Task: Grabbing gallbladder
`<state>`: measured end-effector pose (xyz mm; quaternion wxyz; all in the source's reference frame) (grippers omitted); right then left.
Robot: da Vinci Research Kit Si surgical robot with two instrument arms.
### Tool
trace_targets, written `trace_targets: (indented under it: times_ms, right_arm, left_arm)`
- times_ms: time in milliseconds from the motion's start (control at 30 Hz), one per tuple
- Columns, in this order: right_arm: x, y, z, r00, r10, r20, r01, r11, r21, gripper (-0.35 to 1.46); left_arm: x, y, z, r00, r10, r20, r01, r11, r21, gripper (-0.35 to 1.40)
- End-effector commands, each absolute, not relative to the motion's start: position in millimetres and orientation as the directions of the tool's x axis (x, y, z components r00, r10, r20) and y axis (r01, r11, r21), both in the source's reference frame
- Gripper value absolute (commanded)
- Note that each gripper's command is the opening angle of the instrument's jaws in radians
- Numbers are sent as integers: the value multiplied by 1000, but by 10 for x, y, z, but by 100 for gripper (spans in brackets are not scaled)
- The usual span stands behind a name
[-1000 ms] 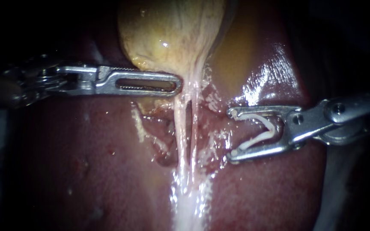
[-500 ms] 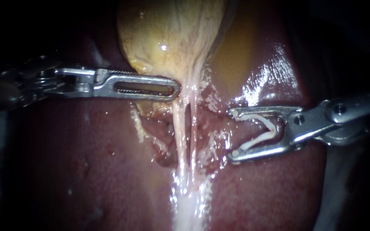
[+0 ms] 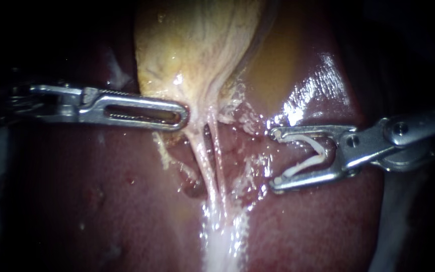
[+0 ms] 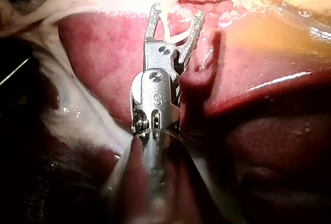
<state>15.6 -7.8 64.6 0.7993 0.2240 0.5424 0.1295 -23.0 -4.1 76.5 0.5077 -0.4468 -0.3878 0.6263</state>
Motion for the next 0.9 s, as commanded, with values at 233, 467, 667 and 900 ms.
trace_targets:
  times_ms: [233, 467, 667, 900]
  right_arm:
    - [156, -78, 647, 378, 450, -809, 35, 866, 499, 49]
    - [156, -77, 647, 378, 450, -809, 35, 866, 499, 49]
    - [156, -77, 647, 378, 451, -809, 35, 866, 499, 49]
    - [156, -77, 647, 378, 451, -809, 35, 866, 499, 49]
  left_arm:
    - [-225, -34, 737, -71, 982, -176, -277, -189, -942, -35]
    - [-227, -35, 725, -63, 982, -180, -272, -190, -943, -35]
    - [-227, -36, 724, -63, 982, -180, -272, -190, -943, -35]
    - [-228, -37, 725, -62, 982, -180, -273, -190, -943, -35]
